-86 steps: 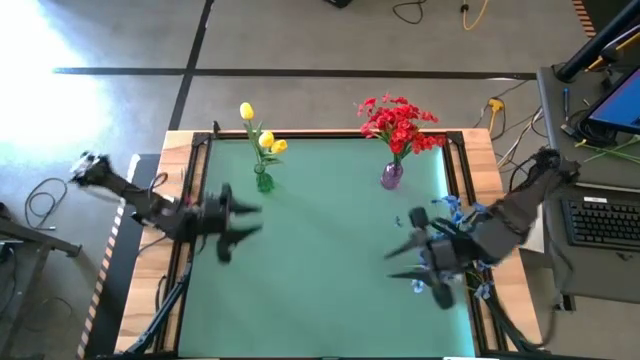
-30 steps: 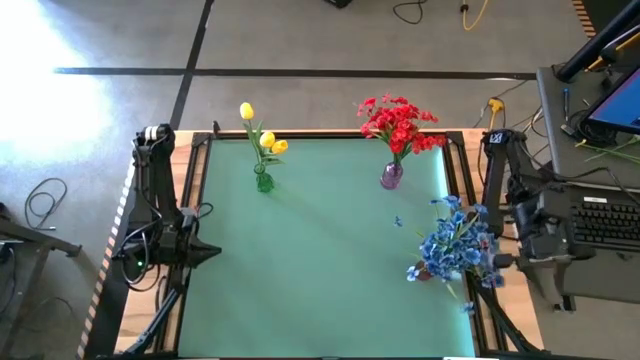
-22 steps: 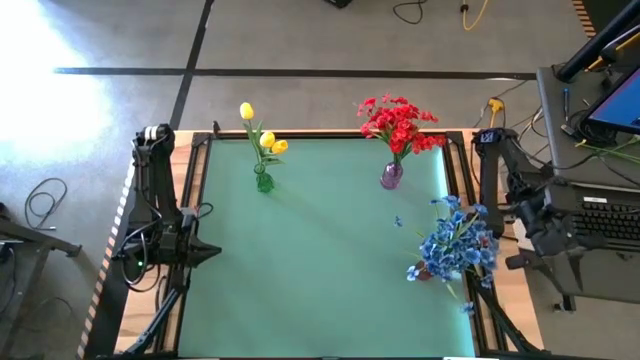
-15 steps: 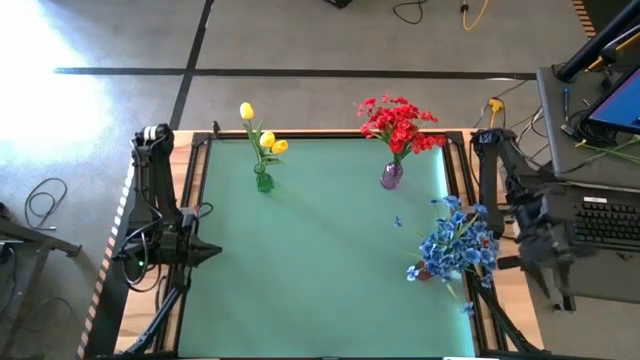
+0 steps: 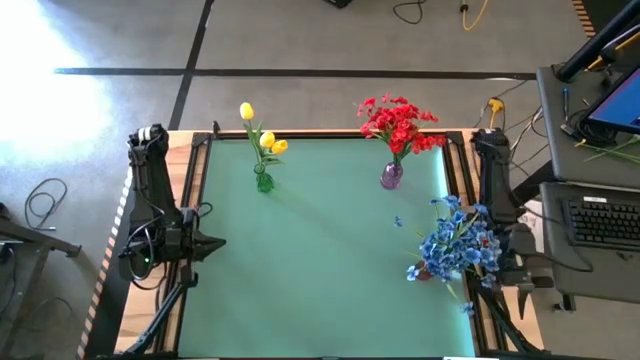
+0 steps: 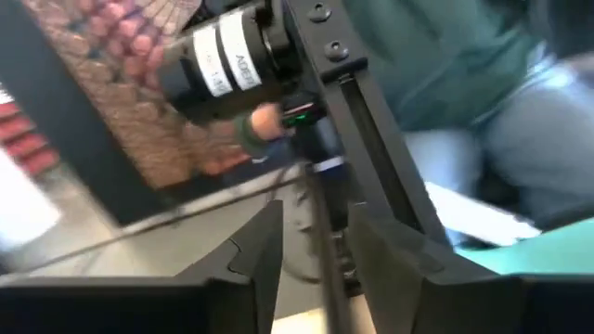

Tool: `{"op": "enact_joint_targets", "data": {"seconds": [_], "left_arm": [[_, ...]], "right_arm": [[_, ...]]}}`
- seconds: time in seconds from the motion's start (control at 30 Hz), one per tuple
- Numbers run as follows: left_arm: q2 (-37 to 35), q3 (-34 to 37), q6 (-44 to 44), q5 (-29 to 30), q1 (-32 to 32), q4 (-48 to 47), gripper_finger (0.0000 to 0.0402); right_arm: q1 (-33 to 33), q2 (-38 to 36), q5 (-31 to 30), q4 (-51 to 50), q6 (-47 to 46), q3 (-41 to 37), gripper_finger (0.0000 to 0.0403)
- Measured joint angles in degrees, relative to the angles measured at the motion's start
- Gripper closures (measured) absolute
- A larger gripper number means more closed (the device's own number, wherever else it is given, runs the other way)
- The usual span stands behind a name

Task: Sort flowers into vase by color
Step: Return to Home Position

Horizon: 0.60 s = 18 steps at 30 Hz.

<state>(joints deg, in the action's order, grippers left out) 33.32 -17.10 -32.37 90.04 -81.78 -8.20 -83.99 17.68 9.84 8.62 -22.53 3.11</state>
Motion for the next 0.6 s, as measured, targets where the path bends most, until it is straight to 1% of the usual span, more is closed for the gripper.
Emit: {"op": "enact_joint_targets", "data": {"seconds": [0.03, 0.07, 0.13, 0.2, 0.27, 0.3, 0.37, 0.43, 0.47, 0.5, 0.57, 0.6], "left_arm": [[-0.19, 0.00, 0.30, -0.02, 0.32, -0.01, 0.0402], [-0.41, 0.00, 0.38, 0.00, 0.77, -0.01, 0.0402], [-0.72, 0.00, 0.86, 0.00, 1.64, -0.09, 0.0401], [-0.70, 0.00, 3.03, 0.00, 2.52, -0.16, 0.0401], [-0.68, 0.00, 4.81, -0.02, 3.64, -0.12, 0.0401], [-0.70, 0.00, 4.91, -0.02, 4.46, -0.18, 0.0401], [-0.65, 0.00, 4.92, 0.00, 7.15, -0.57, 0.0401], [0.14, 0.01, 5.12, -0.01, 10.29, -1.44, 0.0401], [0.66, 0.13, 5.31, -0.04, 12.11, -1.77, 0.0401], [1.31, 0.33, 5.73, -0.04, 14.06, -2.18, 0.0401], [2.49, 0.55, 6.37, -0.04, 17.82, -2.25, 0.0401], [3.06, 0.60, 6.39, -0.05, 19.90, -2.09, 0.0401]], "right_arm": [[-0.01, -0.10, -3.04, 2.94, 0.88, -2.35, 0.0283], [-0.19, -0.44, -6.13, 0.86, 2.40, -2.25, 0.0288], [-0.65, 0.51, -7.85, 2.04, 2.97, -2.31, 0.0298], [-0.36, 0.68, -5.45, 4.61, 8.29, -2.39, 0.0309], [0.02, 0.03, -2.34, 9.64, 14.82, -2.42, 0.0321], [0.03, -0.37, -1.99, 9.54, 18.56, -2.42, 0.0327], [-0.19, -0.58, -6.27, 8.90, 27.35, -2.42, 0.0340], [-0.38, -0.14, -11.05, 9.34, 32.65, -2.42, 0.0351], [0.04, -0.02, -16.80, 9.45, 34.46, -2.38, 0.0356], [0.24, 0.09, -19.78, 8.20, 36.88, -2.44, 0.0361], [0.32, 0.09, -20.06, 9.28, 41.23, -2.45, 0.0369], [0.17, 0.01, -21.77, 9.99, 42.97, -2.44, 0.0372]]}}
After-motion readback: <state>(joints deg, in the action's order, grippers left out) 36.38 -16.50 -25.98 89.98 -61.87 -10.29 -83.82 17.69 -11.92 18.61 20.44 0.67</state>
